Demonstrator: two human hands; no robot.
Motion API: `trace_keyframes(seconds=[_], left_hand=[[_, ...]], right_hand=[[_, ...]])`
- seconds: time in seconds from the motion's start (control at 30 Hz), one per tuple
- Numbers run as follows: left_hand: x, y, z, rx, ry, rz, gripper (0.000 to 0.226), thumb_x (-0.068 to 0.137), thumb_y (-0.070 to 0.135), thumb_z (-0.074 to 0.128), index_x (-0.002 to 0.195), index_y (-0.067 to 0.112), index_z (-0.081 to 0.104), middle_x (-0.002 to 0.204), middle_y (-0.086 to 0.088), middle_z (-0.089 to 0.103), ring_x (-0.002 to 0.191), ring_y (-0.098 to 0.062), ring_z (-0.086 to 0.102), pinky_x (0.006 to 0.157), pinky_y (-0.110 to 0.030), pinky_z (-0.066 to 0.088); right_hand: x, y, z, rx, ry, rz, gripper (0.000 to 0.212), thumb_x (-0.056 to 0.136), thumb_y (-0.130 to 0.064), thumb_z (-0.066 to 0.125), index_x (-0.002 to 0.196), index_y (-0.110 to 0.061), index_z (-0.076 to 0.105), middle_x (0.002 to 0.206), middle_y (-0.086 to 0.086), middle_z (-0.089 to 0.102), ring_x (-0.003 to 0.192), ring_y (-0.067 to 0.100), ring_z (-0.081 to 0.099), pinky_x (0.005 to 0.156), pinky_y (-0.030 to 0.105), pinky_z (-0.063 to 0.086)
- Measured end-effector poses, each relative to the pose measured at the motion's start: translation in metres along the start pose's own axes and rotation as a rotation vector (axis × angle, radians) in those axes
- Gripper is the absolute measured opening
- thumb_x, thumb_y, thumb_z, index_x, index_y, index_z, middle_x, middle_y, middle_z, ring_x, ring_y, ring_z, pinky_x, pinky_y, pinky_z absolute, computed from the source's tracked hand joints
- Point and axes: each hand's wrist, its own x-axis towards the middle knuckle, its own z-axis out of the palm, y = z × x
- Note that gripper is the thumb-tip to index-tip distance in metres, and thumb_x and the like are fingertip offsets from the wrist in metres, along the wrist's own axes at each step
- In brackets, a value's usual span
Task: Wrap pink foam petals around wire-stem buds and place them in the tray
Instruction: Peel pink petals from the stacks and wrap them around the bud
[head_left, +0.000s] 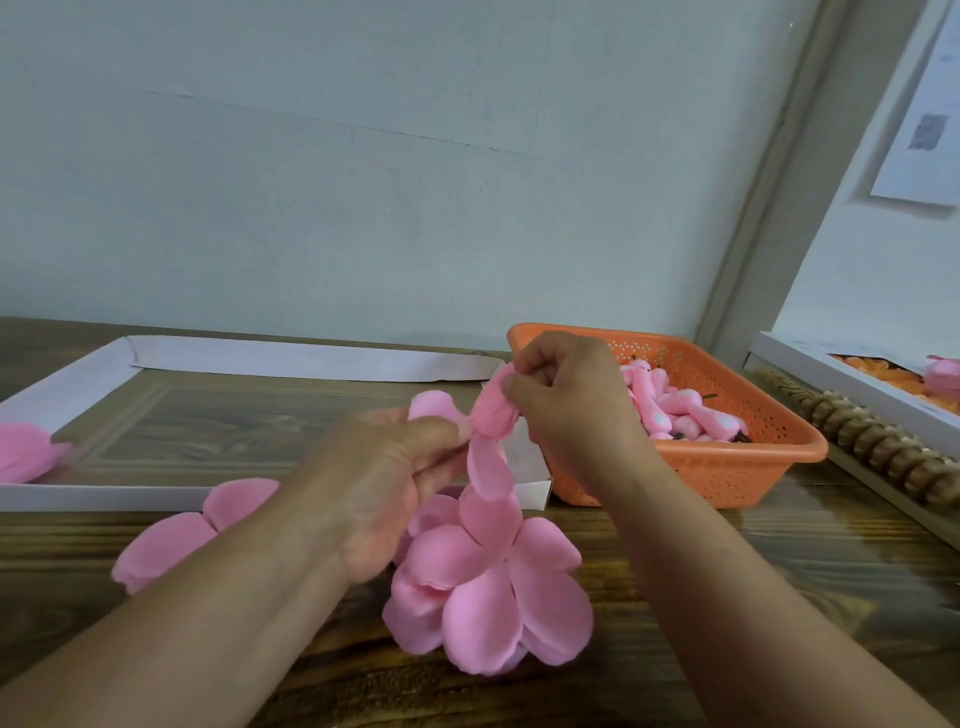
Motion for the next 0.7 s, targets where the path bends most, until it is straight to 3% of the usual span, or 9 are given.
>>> trace_keyframes(seconds=[0.07,0.17,0.2,0.3,0.37,0.43,0.5,0.7], left_hand=[[-0.001,-0.006,0.000,0.053,0.059,0.019,0.007,0.087,-0.004,0.057,0.087,-0.001,0.064,0.083,-0.018,0.073,0.072,-0.022,0.071,0.069,-0.034,0.059],[0.000,-0.009,0.000,0.206,0.177,0.098,0.016,0.093,0.009,0.056,0.081,0.004,0.065,0.072,-0.010,0.074,0.063,-0.019,0.072,0.056,-0.031,0.058],[0.002,-0.009,-0.002,0.284,0.226,0.126,0.021,0.095,0.013,0.054,0.079,0.007,0.066,0.069,-0.008,0.074,0.062,-0.020,0.072,0.057,-0.032,0.060],[0.005,-0.006,-0.006,0.441,0.289,0.184,0.028,0.093,0.019,0.055,0.074,0.005,0.069,0.074,-0.017,0.073,0.075,-0.037,0.070,0.078,-0.052,0.057],[0.003,-0.004,-0.006,0.491,0.299,0.193,0.030,0.090,0.021,0.054,0.070,0.006,0.070,0.078,-0.020,0.072,0.079,-0.041,0.069,0.081,-0.055,0.055],[0.002,-0.003,-0.004,0.538,0.283,0.198,0.035,0.093,0.022,0.051,0.067,0.013,0.073,0.071,-0.011,0.073,0.073,-0.030,0.071,0.077,-0.044,0.058],[0.000,-0.003,-0.002,0.556,0.260,0.203,0.040,0.095,0.022,0.049,0.065,0.015,0.074,0.068,-0.004,0.074,0.068,-0.022,0.072,0.075,-0.041,0.059],[-0.003,-0.001,0.000,0.618,0.181,0.263,0.035,0.095,0.032,0.044,0.074,0.032,0.072,0.075,-0.003,0.072,0.077,-0.030,0.070,0.077,-0.049,0.058]], right_hand=[[-0.001,0.000,0.002,0.000,0.009,0.003,0.030,0.077,0.005,0.054,0.059,-0.019,0.049,0.045,-0.006,0.043,0.041,0.013,0.041,0.044,0.020,0.030],[-0.003,0.000,0.005,-0.011,-0.027,0.007,0.029,0.077,0.004,0.053,0.060,-0.019,0.050,0.043,-0.007,0.042,0.038,0.011,0.040,0.042,0.019,0.029],[-0.003,-0.001,0.005,-0.012,-0.048,0.005,0.029,0.078,0.004,0.054,0.060,-0.019,0.051,0.043,-0.008,0.042,0.037,0.008,0.038,0.042,0.019,0.028],[-0.006,-0.007,0.004,-0.038,-0.148,-0.045,0.027,0.079,0.001,0.057,0.064,-0.020,0.052,0.048,-0.010,0.042,0.042,0.005,0.037,0.048,0.021,0.030],[-0.008,-0.011,0.005,-0.084,-0.211,-0.112,0.020,0.079,0.000,0.058,0.069,-0.017,0.055,0.053,-0.011,0.043,0.048,0.004,0.038,0.050,0.022,0.031],[-0.011,-0.015,0.007,-0.124,-0.256,-0.180,0.018,0.080,0.001,0.056,0.072,-0.015,0.056,0.053,-0.011,0.042,0.049,0.003,0.040,0.050,0.019,0.031],[-0.012,-0.016,0.007,-0.144,-0.269,-0.212,0.019,0.080,0.002,0.054,0.072,-0.015,0.055,0.053,-0.012,0.041,0.049,0.002,0.041,0.050,0.019,0.030],[-0.007,-0.010,0.006,-0.073,-0.120,-0.080,0.024,0.079,0.000,0.056,0.066,-0.019,0.054,0.046,-0.011,0.042,0.042,0.006,0.036,0.047,0.023,0.029]])
